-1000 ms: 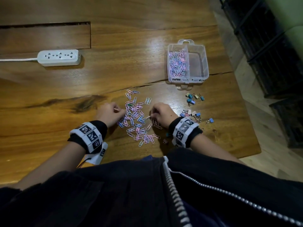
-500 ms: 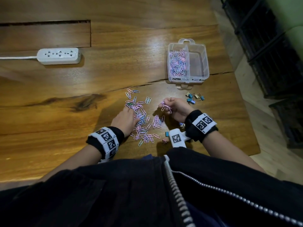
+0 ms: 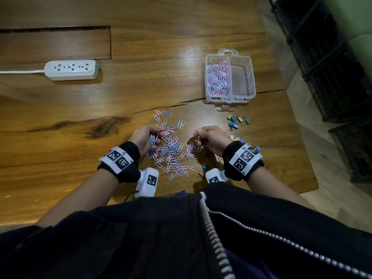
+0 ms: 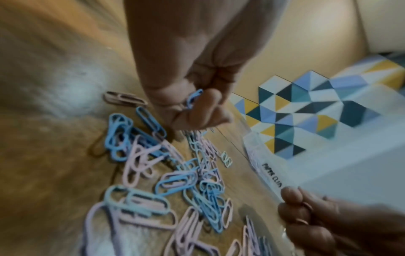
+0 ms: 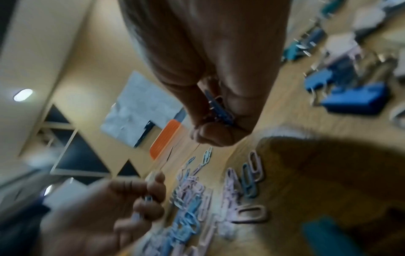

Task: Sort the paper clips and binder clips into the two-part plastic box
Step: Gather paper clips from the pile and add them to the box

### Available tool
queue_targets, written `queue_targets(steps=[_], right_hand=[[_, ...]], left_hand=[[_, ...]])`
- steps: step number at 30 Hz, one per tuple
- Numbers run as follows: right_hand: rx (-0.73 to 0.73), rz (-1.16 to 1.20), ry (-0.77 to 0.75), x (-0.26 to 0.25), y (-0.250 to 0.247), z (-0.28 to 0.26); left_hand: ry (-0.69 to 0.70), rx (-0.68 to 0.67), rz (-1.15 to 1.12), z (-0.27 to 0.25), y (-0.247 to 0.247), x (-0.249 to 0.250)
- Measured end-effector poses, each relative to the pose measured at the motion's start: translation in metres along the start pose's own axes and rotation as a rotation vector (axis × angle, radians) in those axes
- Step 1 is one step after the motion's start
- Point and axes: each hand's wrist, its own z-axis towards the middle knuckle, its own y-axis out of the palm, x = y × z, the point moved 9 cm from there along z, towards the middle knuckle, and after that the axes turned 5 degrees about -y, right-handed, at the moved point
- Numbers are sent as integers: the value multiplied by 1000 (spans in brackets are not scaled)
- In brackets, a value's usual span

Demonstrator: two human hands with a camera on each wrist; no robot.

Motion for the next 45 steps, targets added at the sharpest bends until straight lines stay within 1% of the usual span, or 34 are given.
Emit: queue_targets(steps=[2,4,6,8,9,11,13,14,15,16,17,20,21,23,25,26,28,29,30,31,32,33,35,36,38,40,42,44,45], right_hand=[[27,-264,-80,-8,-1,-5],[37,-381,-108,-10,-2,-9],[2,-352,-106,-9,0,-12],[-47,-235,-88,-9,3,-14],[-64,-156,-76,-8,4,-15],[-81,3,-37,-7,4,-16],[-81,117,10,-4,1,-15],[-74,135,32,-2,0,-15],[-54,112,52,-1,-2,-14],[-27,25,56,0,-5,-13],[5,-137,39,-3,-7,-14],[97,-836,-106,-20,-5,-20],[106,-1016,-132,-22,-1,-23],[117,-1259,-121,-18,3,-24],[96,-1467,-111,-12,10,-19],[74,-1552,-111,-8,14,-15],[40,-1612,-134,-4,23,-9],[27,-1579,-148,-4,27,-7],[3,-1544,-156,-3,31,-5],[-31,-1520,-167,-4,34,-5],[-63,-1495,-181,-4,37,-4],[-92,-1461,-192,-6,38,-4],[-148,-1344,-205,-7,37,-6],[-165,-1240,-213,-7,35,-7],[-150,-989,-207,-7,26,-7],[-86,-738,-189,-10,15,-6],[-19,-482,-155,-11,3,-4],[13,-285,-106,-11,-5,-5],[8,-237,-99,-13,-7,-4]], left_hand=[[30,98,101,5,-2,10],[117,234,306,8,-3,26],[233,357,653,7,1,45],[293,474,1062,5,4,55],[300,507,1193,6,5,55],[288,525,1317,9,6,49],[262,498,1339,12,10,37],[260,481,1354,13,13,31],[273,466,1378,13,18,27],[293,452,1404,12,23,22],[315,436,1428,10,28,19],[370,351,1484,4,38,12],[386,318,1488,3,39,10],[403,240,1443,2,40,9],[372,169,1268,3,36,12],[329,138,1100,4,30,13],[179,40,615,8,19,9],[116,-38,389,7,18,6],[79,-120,224,5,20,4],[57,-198,124,2,23,4],[52,-255,60,-1,26,5],[53,-283,28,-4,27,6],[57,-263,83,-6,26,7],[59,-219,183,-6,25,6],[78,-105,533,-8,23,6],[176,-5,948,-10,25,8],[288,116,1280,-14,28,13],[352,222,1478,-16,34,17],[346,238,1539,-15,38,16]])
